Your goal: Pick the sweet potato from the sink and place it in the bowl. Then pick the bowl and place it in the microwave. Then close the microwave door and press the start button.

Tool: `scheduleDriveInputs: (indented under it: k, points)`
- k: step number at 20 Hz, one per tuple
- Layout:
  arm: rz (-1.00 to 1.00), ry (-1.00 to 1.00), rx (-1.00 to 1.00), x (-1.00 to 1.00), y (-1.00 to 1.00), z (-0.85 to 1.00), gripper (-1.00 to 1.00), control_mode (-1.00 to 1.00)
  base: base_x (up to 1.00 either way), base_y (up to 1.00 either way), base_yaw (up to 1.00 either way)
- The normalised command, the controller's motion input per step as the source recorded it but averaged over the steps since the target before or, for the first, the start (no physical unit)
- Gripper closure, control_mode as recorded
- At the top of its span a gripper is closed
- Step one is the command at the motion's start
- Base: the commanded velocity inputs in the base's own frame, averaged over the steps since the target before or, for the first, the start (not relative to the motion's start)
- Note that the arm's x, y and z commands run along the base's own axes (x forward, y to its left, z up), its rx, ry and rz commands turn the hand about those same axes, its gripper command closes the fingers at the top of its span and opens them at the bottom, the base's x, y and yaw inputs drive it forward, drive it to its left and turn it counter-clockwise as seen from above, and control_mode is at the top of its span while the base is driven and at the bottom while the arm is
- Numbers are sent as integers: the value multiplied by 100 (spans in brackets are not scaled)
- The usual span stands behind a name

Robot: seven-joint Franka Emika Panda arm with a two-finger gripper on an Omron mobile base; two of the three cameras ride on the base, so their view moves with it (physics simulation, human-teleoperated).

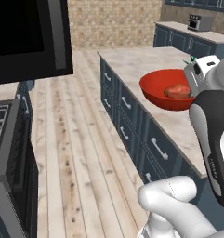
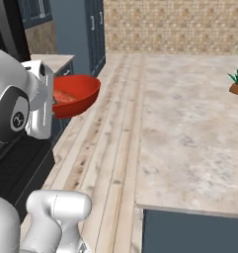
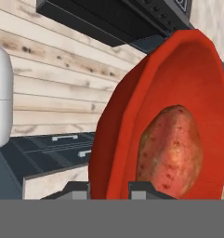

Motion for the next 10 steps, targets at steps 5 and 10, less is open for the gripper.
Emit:
scheduleDriveInputs:
  k: [5,10]
  points:
    - [0,0,0,0,0,0,100,100,26,38,5]
    - [0,0,0,0,0,0,100,100,81,0,0]
